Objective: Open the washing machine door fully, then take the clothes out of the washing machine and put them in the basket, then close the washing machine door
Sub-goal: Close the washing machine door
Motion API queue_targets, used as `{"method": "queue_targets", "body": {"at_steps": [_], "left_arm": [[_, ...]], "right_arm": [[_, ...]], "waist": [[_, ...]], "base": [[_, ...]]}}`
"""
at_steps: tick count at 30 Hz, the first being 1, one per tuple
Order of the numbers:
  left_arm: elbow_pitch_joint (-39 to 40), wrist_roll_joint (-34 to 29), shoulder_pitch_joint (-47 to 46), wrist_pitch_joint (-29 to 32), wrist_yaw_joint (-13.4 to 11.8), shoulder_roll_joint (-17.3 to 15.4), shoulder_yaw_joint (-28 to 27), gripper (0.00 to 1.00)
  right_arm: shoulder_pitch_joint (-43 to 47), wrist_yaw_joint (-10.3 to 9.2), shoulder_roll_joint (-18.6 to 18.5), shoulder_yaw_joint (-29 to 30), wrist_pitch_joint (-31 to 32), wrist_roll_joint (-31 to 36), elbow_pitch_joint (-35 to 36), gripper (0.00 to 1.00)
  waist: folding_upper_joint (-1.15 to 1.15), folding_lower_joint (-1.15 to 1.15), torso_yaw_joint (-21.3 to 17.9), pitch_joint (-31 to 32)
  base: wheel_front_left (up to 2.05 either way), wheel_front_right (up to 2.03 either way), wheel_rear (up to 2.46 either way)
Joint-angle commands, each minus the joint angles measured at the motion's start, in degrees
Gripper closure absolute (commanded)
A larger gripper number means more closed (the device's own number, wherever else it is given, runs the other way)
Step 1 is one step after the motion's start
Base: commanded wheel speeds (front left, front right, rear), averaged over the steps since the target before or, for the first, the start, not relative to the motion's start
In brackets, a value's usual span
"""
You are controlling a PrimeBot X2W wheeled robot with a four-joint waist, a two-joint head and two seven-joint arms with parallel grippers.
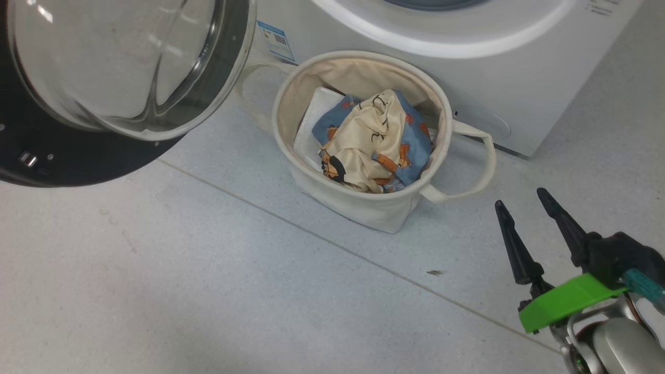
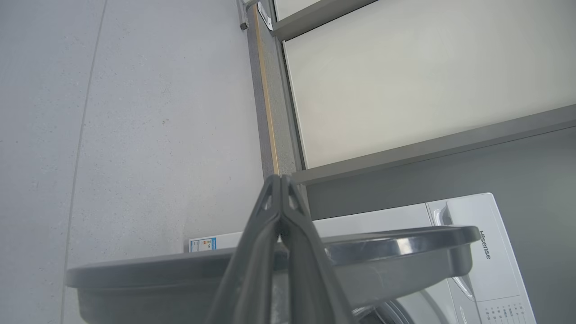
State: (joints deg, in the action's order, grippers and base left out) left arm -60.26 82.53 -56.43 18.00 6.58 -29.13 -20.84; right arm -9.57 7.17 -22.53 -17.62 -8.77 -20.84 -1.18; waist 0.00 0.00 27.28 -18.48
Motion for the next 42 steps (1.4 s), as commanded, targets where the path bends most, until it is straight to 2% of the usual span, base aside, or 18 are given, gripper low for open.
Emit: {"method": "queue_targets", "body": {"at_steps": [1, 8, 13, 22, 36, 42], "left_arm": [[0.9, -0.7, -2.2, -0.6, 0.6, -4.7, -0.4, 1.00], [0.6, -1.8, -4.3, -0.6, 0.9, -4.3, 1.6, 1.00], [1.4, -2.5, -3.8, 1.1, 0.9, -3.0, 3.8, 1.00], [3.9, -3.7, -3.5, 4.6, 0.9, 2.1, 8.8, 1.00], [12.4, -3.0, 3.2, 10.6, 0.9, 4.9, 14.1, 1.00], [18.8, -2.0, 6.6, 13.9, 0.9, 7.1, 16.5, 1.00]], "right_arm": [[0.2, 0.32, -1.3, -0.3, 0.5, 0.6, 2.7, 0.00], [1.0, 0.32, -1.5, 0.5, 1.0, 0.7, 4.2, 0.00], [1.8, 0.32, -1.3, 1.0, 0.8, 0.8, 4.1, 0.00], [3.8, 0.32, -1.4, 2.7, 0.7, 0.6, 3.7, 0.00], [0.0, 0.32, -0.8, -4.0, -0.1, -1.6, -1.0, 0.00], [-1.1, 0.32, -0.1, -6.0, -1.6, -2.7, -3.6, 0.00]], "waist": [[0.00, 0.00, -0.7, -0.9], [0.00, 0.00, -1.5, -1.5], [0.00, 0.00, -0.6, -0.9], [0.00, 0.00, 3.5, 0.5], [0.00, 0.00, 4.0, 4.7], [0.00, 0.00, 3.8, 7.2]], "base": [[0.00, 0.00, 0.00], [0.00, 0.00, 0.00], [0.00, 0.00, 0.00], [0.00, 0.00, 0.00], [0.00, 0.00, 0.00], [0.00, 0.00, 0.00]]}}
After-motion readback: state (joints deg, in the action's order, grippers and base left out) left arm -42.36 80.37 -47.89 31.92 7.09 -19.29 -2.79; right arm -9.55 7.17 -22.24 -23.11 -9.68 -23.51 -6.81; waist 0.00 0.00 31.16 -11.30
